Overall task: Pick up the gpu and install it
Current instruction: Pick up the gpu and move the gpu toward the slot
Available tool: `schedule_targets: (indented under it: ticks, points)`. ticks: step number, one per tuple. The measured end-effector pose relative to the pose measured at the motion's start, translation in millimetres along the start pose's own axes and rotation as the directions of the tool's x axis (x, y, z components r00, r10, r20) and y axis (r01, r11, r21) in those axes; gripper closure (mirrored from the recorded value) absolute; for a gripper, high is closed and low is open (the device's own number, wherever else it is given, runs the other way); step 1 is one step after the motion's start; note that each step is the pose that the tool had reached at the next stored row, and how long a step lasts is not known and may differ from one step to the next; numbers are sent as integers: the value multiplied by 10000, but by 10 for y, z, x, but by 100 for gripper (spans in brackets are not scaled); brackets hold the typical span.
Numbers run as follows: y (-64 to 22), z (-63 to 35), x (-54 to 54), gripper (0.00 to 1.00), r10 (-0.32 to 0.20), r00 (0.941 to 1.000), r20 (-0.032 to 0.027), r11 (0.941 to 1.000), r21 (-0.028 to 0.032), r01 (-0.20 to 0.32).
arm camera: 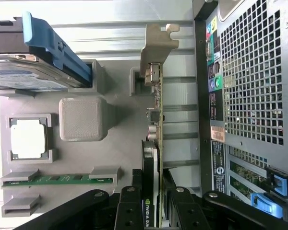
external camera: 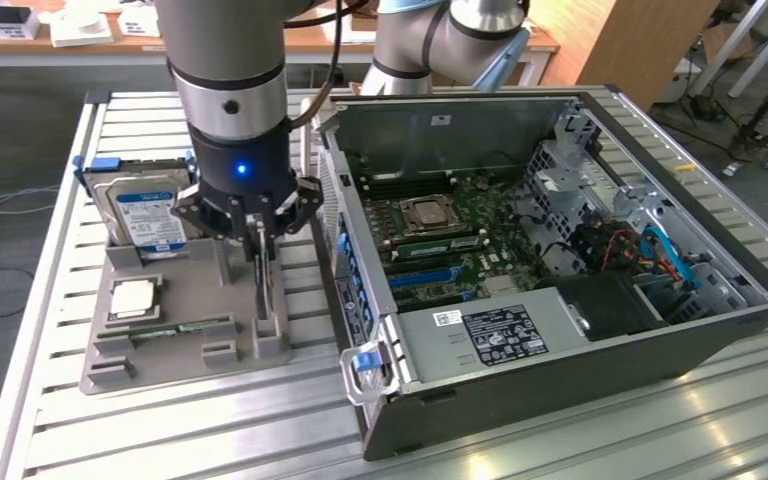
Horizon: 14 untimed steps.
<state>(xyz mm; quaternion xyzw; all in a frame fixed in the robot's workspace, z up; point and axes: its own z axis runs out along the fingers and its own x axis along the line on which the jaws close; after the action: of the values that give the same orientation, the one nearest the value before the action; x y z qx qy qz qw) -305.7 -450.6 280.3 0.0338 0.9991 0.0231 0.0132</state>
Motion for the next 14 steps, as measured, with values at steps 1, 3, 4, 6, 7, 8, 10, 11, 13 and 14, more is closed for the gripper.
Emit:
schedule_targets:
  ticks: [1, 3, 4, 6, 7, 8, 10, 11, 13, 14]
  points:
    - [1, -19, 0, 73, -1, 10000, 0, 10000, 0, 1]
    - [3, -60, -1, 73, -3, 10000, -1, 10000, -1, 3]
    - [4, -79, -2, 73, -3, 10000, 0, 10000, -1, 3]
    - [5, -119, -3, 73, -5, 10000, -2, 10000, -1, 5]
    - [6, -138, -4, 73, -6, 10000, -1, 10000, -2, 6]
    - [7, -160, -4, 73, -7, 10000, -1, 10000, -2, 7]
    - [9, -200, -5, 73, -9, 10000, -1, 10000, -4, 9]
    - [10, -221, -5, 73, -10, 10000, -1, 10000, -6, 10]
    - [11, -242, -6, 73, -11, 10000, -1, 10000, -10, 11]
    - [11, -242, -6, 73, -12, 10000, -1, 10000, -10, 12]
